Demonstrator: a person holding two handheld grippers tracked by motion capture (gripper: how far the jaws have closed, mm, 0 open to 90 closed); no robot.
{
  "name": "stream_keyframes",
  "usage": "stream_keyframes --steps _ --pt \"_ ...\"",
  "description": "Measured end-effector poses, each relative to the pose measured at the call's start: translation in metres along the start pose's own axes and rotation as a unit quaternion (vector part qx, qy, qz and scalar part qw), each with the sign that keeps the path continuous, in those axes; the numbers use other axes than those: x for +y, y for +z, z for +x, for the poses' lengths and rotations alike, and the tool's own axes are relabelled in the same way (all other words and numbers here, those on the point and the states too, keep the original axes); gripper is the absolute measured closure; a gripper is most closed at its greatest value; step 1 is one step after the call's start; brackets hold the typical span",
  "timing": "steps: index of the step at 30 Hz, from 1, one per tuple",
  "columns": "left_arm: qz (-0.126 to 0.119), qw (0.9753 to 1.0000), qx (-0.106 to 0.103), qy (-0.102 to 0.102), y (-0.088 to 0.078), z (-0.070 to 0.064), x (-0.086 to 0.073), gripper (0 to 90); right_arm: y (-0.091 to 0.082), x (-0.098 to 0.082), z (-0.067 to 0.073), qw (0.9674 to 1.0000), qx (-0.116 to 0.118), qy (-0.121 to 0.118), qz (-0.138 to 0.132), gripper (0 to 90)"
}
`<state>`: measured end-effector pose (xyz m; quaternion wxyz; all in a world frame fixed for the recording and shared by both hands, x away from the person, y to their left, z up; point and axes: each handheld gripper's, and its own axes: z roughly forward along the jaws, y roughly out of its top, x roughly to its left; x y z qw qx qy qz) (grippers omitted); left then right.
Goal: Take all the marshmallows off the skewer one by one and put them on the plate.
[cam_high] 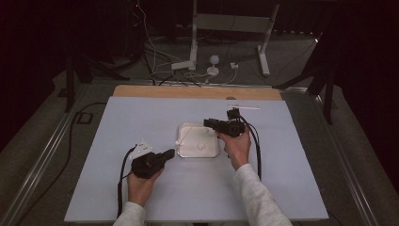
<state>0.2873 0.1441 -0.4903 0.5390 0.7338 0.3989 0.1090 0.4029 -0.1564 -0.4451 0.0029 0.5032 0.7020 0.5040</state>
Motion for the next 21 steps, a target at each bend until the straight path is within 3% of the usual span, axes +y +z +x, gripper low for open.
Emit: stream_keyframes --steps 6,11,21 --pt "-0.002 1.0000 0.000 -0.002 0.001 0.000 0.000 90.0 0.001 -0.003 0.000 1.0000 0.000 0.003 0.003 49.0" --pt "-0.004 1.0000 0.002 -0.004 0.001 0.000 0.000 90.0 0.000 -0.006 0.005 0.9998 0.010 -0.013 0.008 39.0" --pt "-0.008 1.0000 0.002 -0.005 0.001 -0.001 0.001 90.0 0.001 -0.015 0.022 0.9980 0.040 -0.041 0.026 27.5"
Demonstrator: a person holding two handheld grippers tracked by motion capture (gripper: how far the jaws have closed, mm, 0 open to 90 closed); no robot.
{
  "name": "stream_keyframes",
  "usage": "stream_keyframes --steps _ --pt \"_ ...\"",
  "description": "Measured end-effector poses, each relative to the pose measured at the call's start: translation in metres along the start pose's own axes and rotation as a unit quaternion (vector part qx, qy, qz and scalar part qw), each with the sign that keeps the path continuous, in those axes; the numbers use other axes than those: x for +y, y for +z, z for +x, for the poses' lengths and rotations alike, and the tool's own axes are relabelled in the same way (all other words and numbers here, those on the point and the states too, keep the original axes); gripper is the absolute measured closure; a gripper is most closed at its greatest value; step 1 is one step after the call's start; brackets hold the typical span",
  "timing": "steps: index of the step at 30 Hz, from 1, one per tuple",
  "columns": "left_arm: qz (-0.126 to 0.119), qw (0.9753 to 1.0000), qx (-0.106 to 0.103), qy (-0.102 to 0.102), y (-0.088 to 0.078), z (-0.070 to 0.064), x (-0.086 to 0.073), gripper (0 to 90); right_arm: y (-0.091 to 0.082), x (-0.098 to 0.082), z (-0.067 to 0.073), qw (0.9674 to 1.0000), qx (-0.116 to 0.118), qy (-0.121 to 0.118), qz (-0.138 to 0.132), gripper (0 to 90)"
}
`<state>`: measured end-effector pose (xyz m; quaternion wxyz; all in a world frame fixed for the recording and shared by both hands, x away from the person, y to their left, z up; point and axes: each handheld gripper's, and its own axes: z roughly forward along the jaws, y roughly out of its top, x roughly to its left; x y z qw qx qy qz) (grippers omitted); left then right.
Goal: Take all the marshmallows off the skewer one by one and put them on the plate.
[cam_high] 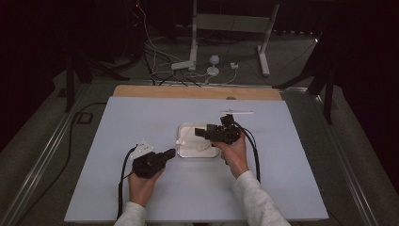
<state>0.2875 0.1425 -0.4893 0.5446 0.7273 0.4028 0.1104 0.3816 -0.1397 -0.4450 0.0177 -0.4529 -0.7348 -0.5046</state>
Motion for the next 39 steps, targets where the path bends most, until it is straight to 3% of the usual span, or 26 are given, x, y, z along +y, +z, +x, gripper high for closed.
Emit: stream_keyframes --steps 10,32,39 --pt "-0.005 1.0000 -0.002 -0.003 0.000 -0.001 0.001 90.0 0.007 -0.008 0.017 0.9994 0.026 -0.016 0.014 27.0" --pt "-0.015 0.9998 -0.009 -0.006 -0.001 -0.004 0.004 90.0 0.020 -0.023 0.025 0.9978 0.056 -0.012 0.033 27.1" --pt "-0.017 0.9998 -0.011 -0.007 -0.001 -0.005 0.004 90.0 0.022 -0.026 0.029 0.9963 0.075 -0.016 0.040 34.5"
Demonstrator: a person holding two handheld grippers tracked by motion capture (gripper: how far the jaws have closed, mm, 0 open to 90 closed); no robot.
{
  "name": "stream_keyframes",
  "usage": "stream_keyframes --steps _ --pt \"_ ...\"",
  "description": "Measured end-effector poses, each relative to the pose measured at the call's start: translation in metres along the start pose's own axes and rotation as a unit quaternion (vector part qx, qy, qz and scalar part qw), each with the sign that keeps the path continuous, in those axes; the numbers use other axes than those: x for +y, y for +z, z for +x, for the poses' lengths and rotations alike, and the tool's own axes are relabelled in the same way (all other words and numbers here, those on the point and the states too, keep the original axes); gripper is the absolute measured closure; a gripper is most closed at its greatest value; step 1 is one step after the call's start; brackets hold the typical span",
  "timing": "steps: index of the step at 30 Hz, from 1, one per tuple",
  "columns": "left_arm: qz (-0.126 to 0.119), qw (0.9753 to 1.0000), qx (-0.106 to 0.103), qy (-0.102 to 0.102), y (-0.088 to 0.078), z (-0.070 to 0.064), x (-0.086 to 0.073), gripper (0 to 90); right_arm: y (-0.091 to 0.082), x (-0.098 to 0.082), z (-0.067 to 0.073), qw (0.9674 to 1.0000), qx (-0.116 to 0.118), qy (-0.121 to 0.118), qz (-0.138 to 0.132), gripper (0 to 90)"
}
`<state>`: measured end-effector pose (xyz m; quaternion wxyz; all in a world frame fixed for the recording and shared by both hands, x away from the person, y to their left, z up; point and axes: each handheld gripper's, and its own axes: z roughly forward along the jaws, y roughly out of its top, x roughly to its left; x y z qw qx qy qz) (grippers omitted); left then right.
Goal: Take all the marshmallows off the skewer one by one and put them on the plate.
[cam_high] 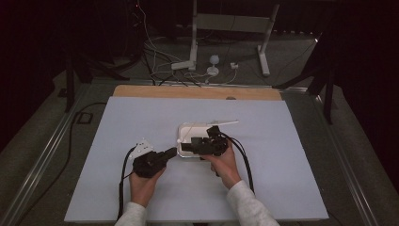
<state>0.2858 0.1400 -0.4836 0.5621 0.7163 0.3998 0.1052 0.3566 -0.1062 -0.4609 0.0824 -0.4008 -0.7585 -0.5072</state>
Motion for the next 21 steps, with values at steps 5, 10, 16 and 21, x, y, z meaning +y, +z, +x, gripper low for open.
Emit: stream_keyframes --steps 5,10,16,21 --pt "-0.004 1.0000 -0.007 0.001 0.0002 -0.0009 0.0000 90.0 0.0016 -0.0005 -0.0003 0.9998 0.018 0.009 0.000 46.6" --pt "-0.009 0.9998 -0.019 0.003 0.0013 -0.0029 0.0000 90.0 0.0027 0.0000 -0.0029 0.9979 0.052 0.038 -0.004 62.0" --pt "-0.014 0.9996 -0.023 0.001 0.0008 -0.0033 0.0002 90.0 0.0043 0.0001 -0.0022 0.9950 0.080 0.057 -0.014 72.8" --pt "-0.015 0.9996 -0.024 0.003 0.0009 -0.0037 0.0002 90.0 0.0035 0.0002 -0.0007 0.9940 0.085 0.065 -0.024 77.0"
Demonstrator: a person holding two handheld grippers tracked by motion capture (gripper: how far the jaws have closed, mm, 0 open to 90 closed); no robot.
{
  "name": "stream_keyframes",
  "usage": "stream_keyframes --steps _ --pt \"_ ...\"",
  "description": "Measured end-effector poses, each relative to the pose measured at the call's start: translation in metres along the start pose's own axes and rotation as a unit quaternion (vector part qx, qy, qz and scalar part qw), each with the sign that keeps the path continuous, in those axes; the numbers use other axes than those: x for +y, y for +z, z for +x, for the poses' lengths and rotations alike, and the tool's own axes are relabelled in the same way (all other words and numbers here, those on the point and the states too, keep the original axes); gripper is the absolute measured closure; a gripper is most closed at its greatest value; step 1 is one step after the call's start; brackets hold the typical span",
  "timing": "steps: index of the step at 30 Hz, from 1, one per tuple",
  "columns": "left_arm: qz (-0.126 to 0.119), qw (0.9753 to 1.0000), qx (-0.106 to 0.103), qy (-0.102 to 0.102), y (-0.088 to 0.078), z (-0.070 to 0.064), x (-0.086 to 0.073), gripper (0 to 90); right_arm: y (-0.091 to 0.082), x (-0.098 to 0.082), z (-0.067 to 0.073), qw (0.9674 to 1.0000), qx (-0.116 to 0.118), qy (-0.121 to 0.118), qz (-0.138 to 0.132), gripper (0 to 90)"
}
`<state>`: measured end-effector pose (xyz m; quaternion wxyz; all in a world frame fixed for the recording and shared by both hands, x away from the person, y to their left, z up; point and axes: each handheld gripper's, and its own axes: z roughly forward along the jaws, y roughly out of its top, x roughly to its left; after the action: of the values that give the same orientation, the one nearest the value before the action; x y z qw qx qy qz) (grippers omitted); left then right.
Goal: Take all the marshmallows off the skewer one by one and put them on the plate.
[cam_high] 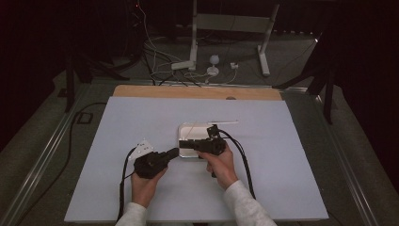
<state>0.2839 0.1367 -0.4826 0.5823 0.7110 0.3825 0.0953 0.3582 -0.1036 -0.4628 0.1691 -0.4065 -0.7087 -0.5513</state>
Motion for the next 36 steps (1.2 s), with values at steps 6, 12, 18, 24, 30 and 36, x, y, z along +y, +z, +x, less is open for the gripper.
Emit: stream_keyframes --steps 6,12,18,24,30,36 --pt "0.002 0.9999 0.002 0.010 -0.001 -0.002 0.002 90.0 -0.003 0.002 0.001 0.9998 -0.005 0.006 -0.017 79.0" --pt "0.002 0.9999 0.004 0.016 -0.001 -0.003 0.002 90.0 -0.007 0.006 0.003 0.9995 -0.017 0.000 -0.026 79.6" --pt "0.005 0.9997 0.010 0.019 -0.001 -0.004 0.002 90.0 -0.007 0.007 0.002 0.9991 -0.025 0.003 -0.035 80.0" --pt "0.009 0.9995 0.016 0.027 -0.002 -0.004 0.003 90.0 -0.007 0.008 0.003 0.9984 -0.034 -0.005 -0.045 80.6" --pt "0.013 0.9991 0.023 0.033 -0.002 -0.006 0.003 90.0 -0.009 0.010 0.003 0.9976 -0.041 -0.007 -0.055 80.9" --pt "0.018 0.9990 0.015 0.038 -0.004 -0.006 0.001 90.0 -0.032 0.022 -0.009 0.9929 -0.053 0.022 -0.104 82.1"
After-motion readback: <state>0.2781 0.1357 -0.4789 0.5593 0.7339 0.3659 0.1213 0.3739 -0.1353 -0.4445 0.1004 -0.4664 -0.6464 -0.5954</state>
